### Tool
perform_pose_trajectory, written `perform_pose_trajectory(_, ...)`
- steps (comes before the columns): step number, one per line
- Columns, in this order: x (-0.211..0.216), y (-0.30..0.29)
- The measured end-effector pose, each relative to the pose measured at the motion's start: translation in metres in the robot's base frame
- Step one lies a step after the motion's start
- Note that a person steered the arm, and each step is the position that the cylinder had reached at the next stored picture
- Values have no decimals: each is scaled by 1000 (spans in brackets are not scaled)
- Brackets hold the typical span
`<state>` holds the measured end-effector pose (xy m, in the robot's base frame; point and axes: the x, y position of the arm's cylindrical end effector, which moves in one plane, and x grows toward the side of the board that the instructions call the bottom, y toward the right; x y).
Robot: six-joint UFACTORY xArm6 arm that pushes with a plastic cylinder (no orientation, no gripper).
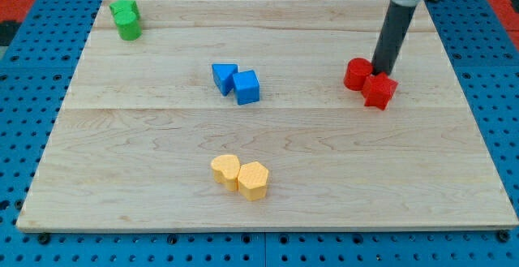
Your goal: Move the arm to the right of the hexagon
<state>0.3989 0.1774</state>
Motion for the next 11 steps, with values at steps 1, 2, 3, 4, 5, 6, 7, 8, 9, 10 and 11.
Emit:
perform_pose_trajectory(1,23,1)
perform_pose_trajectory(2,-5,1)
perform_pose_trajectory(3,-13,52)
perform_pose_trajectory(4,-14,95)
perform_pose_trajectory(5,-24,95)
perform_pose_trajectory(6,-24,95)
perform_pose_trajectory(7,-24,96)
perform_pose_trajectory(8,-37,96)
perform_pose_trajectory(9,5,41)
perform_pose_trajectory(10,86,97)
perform_pose_trajectory(11,148,60)
